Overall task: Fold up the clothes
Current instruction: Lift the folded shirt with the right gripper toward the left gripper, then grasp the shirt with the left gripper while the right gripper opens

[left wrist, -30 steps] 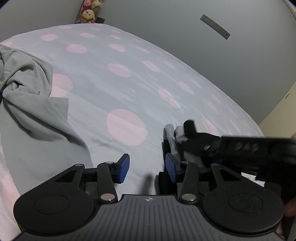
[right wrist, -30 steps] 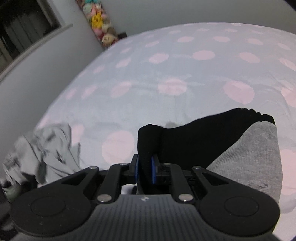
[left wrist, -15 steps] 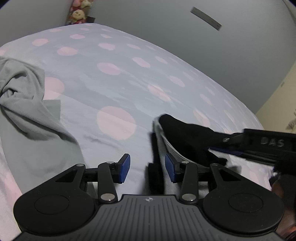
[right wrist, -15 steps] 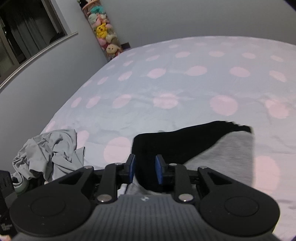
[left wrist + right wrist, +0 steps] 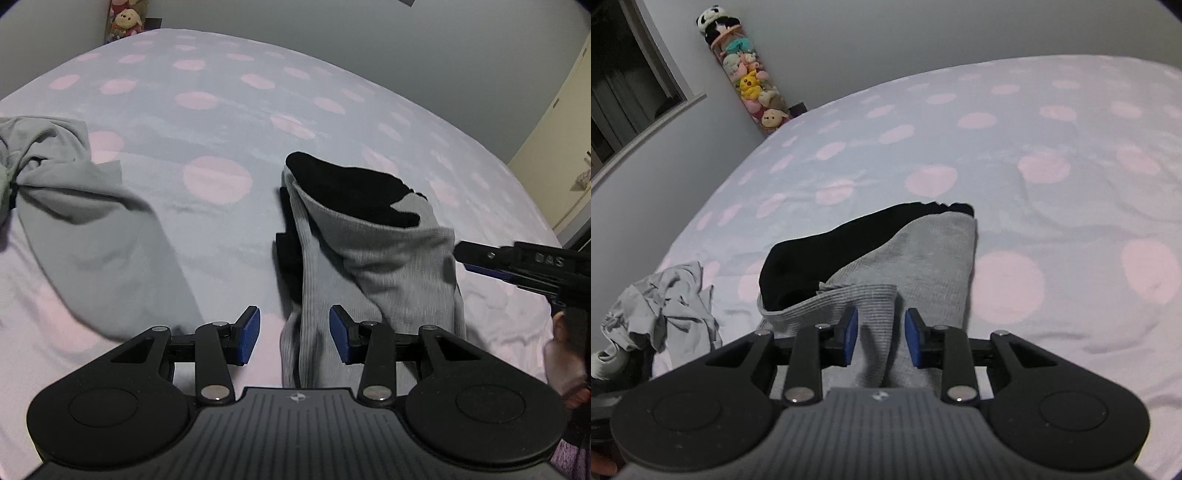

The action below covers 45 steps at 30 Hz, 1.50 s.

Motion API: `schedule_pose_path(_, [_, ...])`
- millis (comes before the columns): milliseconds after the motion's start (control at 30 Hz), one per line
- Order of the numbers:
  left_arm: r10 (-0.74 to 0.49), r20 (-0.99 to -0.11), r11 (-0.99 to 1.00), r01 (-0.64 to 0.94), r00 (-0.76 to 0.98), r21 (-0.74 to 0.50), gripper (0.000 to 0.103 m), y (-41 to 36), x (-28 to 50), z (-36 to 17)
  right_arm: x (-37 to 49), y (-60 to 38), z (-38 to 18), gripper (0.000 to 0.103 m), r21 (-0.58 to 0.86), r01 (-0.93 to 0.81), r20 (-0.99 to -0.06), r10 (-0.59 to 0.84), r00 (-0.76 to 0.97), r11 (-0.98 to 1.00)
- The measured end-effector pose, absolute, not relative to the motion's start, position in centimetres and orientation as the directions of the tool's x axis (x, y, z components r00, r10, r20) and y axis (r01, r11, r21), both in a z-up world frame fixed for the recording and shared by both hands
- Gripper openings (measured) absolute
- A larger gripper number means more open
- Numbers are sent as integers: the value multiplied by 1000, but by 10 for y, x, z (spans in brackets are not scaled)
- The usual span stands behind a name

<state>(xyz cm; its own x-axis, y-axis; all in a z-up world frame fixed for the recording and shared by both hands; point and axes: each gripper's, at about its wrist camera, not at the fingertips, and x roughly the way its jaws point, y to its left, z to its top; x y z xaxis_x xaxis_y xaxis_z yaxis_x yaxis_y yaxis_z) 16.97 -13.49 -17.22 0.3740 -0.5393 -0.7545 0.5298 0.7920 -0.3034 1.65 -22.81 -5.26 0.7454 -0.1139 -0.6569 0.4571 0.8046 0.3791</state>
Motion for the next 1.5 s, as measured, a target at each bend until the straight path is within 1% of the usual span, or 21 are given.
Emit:
schedule_pose_path(133, [-530, -761, 804, 507, 374, -311, 38, -124, 165, -175, 23, -231, -62, 32, 402, 443, -654, -87, 751, 801])
schedule_pose_path(167, [-528, -763, 807, 500, 374, -314, 38, -121, 164, -176, 26, -231, -65, 28, 411, 440, -656, -77, 751, 798])
schedule_pose_path(200, [-526, -764, 810, 494, 374, -316, 38, -118, 163, -177, 26, -232, -67, 17, 426, 439, -655, -66, 753, 791])
schedule_pose_path(233, [-525, -766, 813, 487, 372, -321, 38, -116, 164, -178, 24, -232, -66, 11, 438, 432, -647, -57, 761, 789])
schedule_pose_path(300, [-527, -765, 815, 476, 372, -330, 38, -113, 164, -178, 18, -226, -59, 6, 450, 395, -613, -45, 789, 801])
schedule_pose_path(367, [-533, -757, 815, 470, 378, -339, 38, -111, 164, -176, 11, -215, -50, 5, 435, 348, -583, -35, 811, 831])
schedule_pose_path(433, [-539, -749, 815, 463, 384, -349, 38, -108, 164, -173, 5, -198, -37, 5, 379, 287, -562, -27, 827, 880])
schedule_pose_path(533, [-549, -738, 813, 454, 393, -363, 38, -105, 164, -170, -1, -165, -22, 5, 245, 173, -543, -12, 839, 954])
schedule_pose_path(567, [-552, -734, 813, 451, 396, -368, 38, -104, 164, -169, -2, -150, -20, 5, 178, 130, -544, -13, 839, 975])
schedule_pose_path(600, [-555, -730, 813, 448, 399, -373, 38, -103, 164, -168, -2, -139, -19, 5, 121, 95, -548, -13, 836, 988])
schedule_pose_path(733, [-613, -685, 784, 408, 393, -468, 38, -88, 169, -164, 4, -98, -30, 5, -72, -20, -587, -26, 809, 997])
schedule_pose_path(900, [-697, -633, 715, 397, 337, -576, 40, -83, 176, -167, 14, -68, -53, 5, -211, -105, -632, -54, 773, 972])
schedule_pose_path(1100, [-767, -601, 636, 387, 224, -668, 48, -88, 181, -180, 20, -59, -67, 5, -241, -119, -648, -68, 758, 963])
schedule_pose_path(1300, [-797, -582, 595, 381, 163, -708, 49, -97, 182, -189, 20, -56, -76, 5, -293, -149, -643, -80, 762, 944])
schedule_pose_path(1367, [-795, -585, 596, 391, 162, -702, 49, -101, 181, -189, 19, -56, -78, 5, -305, -151, -638, -84, 765, 940])
schedule_pose_path(1433, [-783, -600, 609, 401, 165, -684, 39, -104, 180, -191, 18, -57, -79, 5, -307, -148, -635, -86, 768, 940])
schedule_pose_path(1467, [-776, -608, 616, 406, 167, -675, 29, -106, 180, -192, 18, -58, -79, 5, -305, -145, -634, -87, 769, 941])
schedule_pose_path(1500, [-772, -612, 621, 410, 172, -668, 21, -107, 180, -192, 18, -60, -78, 5, -304, -141, -632, -88, 770, 942])
